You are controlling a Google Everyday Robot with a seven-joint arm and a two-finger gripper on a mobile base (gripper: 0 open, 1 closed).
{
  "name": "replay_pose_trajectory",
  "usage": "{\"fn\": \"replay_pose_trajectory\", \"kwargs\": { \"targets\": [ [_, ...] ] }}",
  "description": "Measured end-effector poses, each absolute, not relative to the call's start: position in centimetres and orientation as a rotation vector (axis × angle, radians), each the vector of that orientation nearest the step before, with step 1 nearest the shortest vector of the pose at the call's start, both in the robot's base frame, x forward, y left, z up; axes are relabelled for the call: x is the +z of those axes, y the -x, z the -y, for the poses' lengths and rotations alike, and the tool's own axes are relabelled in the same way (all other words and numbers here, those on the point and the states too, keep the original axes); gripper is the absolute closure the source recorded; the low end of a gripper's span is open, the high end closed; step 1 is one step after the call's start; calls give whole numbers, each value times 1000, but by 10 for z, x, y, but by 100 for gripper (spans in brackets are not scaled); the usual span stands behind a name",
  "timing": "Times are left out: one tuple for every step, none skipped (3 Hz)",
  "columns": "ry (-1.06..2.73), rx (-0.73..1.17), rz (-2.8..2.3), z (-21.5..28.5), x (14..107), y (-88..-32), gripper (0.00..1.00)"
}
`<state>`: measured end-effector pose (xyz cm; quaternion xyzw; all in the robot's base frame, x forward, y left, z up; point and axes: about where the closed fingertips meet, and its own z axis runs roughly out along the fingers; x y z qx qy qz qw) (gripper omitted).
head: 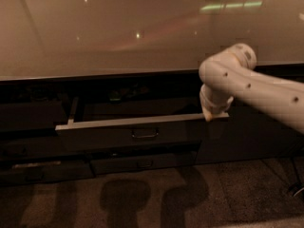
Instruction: Open top drawer
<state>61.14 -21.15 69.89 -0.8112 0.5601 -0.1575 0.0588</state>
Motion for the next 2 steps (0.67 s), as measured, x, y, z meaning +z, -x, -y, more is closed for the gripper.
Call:
{"fn": "replay_pose_trajectory", "kwargs": {
  "targets": [
    [2405,-549,-1675,186,763,-651,100],
    [2405,-548,-1675,186,763,-651,100]
  ]
}}
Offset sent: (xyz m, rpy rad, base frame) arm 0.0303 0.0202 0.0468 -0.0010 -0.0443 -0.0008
